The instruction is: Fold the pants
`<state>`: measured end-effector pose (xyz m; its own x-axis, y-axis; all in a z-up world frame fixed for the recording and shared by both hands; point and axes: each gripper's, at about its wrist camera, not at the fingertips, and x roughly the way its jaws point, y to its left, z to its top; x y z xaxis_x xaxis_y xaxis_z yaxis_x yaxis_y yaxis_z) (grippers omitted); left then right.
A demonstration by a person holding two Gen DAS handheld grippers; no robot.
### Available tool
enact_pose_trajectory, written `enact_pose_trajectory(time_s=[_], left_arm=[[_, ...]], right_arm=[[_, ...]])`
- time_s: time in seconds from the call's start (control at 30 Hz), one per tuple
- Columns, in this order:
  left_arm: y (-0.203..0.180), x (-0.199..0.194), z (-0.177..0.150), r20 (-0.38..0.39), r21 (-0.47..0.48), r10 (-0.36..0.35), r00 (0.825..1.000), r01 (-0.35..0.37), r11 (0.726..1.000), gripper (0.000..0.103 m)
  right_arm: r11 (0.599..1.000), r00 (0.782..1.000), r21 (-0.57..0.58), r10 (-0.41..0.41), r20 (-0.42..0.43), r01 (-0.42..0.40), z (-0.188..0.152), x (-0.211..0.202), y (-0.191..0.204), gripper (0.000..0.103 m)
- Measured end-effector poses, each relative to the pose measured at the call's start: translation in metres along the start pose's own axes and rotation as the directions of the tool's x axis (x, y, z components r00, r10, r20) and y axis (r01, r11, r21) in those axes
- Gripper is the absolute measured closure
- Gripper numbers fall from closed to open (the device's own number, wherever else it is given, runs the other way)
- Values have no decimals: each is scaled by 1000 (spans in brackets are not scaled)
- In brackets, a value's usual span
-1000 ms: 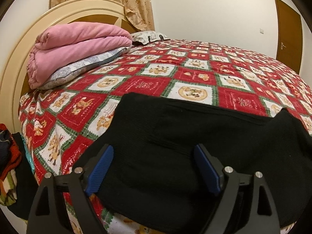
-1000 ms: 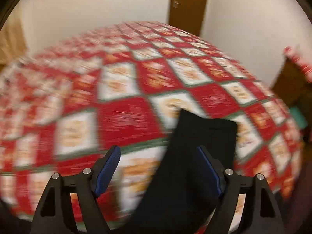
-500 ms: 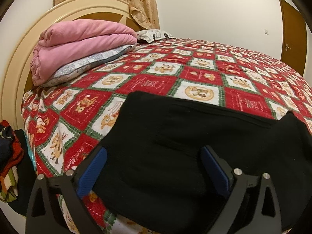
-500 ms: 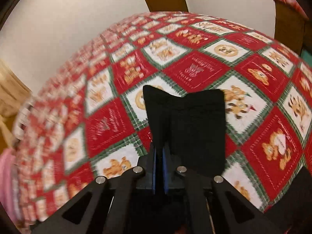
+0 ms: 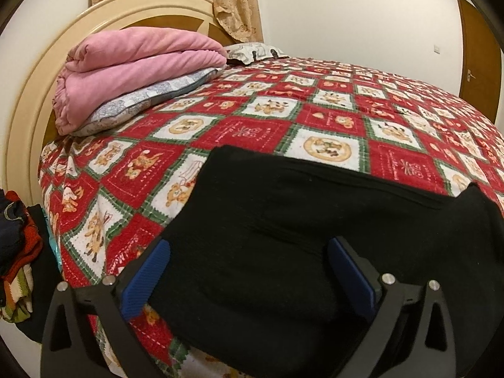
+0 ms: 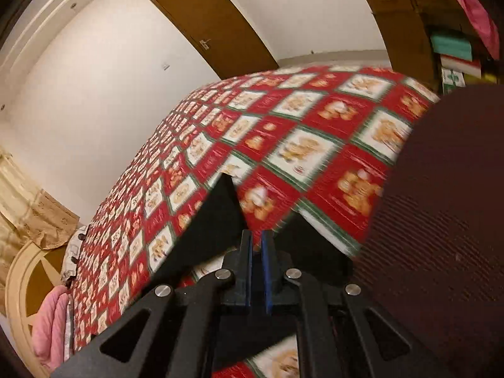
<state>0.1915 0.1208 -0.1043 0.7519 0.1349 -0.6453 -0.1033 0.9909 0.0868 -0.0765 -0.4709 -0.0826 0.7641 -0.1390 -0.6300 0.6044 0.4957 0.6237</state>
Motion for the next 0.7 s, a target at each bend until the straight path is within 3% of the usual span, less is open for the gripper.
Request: enact_pose_trajectory(time_s=[0.1, 0.13, 0.17, 0.2, 0.23, 0.37, 0.4, 0.53, 0.6, 0.63, 0.7], left_arm=[[-1, 0, 1, -1, 5, 9, 1000, -9, 1000, 0], [-1, 0, 2, -4, 4, 12, 1000, -12, 1000, 0], [-1, -4, 3, -7, -5, 14, 1000, -15, 1000, 2], [-1, -9, 4, -4, -13, 14, 1000, -14, 1000, 5], [-2, -16, 5, 10, -14, 1, 1000, -1, 1000, 10], [-32, -63, 6, 91, 73, -148, 985, 141, 987, 10], [-42, -71, 5, 91, 103, -189, 978, 180, 978, 10], [-92, -106, 0, 78, 209, -368, 927, 346, 915, 9], [-122, -118, -4, 26, 249, -475, 880, 454, 855, 9], [-132, -121, -6, 7, 261, -501, 866, 482, 836, 9], [-160, -124, -15, -49, 297, -550, 834, 538, 789, 9]], right_arm=[[996, 995, 29, 84, -51, -83, -1, 12, -2, 96], [992, 990, 23, 123, -62, -122, 1, 20, 4, 86], [990, 987, 10, 141, -71, -141, 4, 29, 10, 74], [988, 985, -2, 155, -80, -156, 8, 39, 14, 37], [986, 984, -17, 163, -78, -164, 11, 49, 21, 16], [983, 983, -123, 122, -134, -139, 21, 99, 47, 16], [982, 985, -167, 56, -164, -84, 20, 116, 55, 16], [970, 968, -244, -69, -243, 8, 8, 160, 64, 44], [940, 969, -337, -125, -213, 47, 5, 159, 75, 79], [934, 965, -357, -94, -246, 0, 7, 159, 80, 99], [935, 966, -353, -50, -255, -45, 13, 145, 83, 99]])
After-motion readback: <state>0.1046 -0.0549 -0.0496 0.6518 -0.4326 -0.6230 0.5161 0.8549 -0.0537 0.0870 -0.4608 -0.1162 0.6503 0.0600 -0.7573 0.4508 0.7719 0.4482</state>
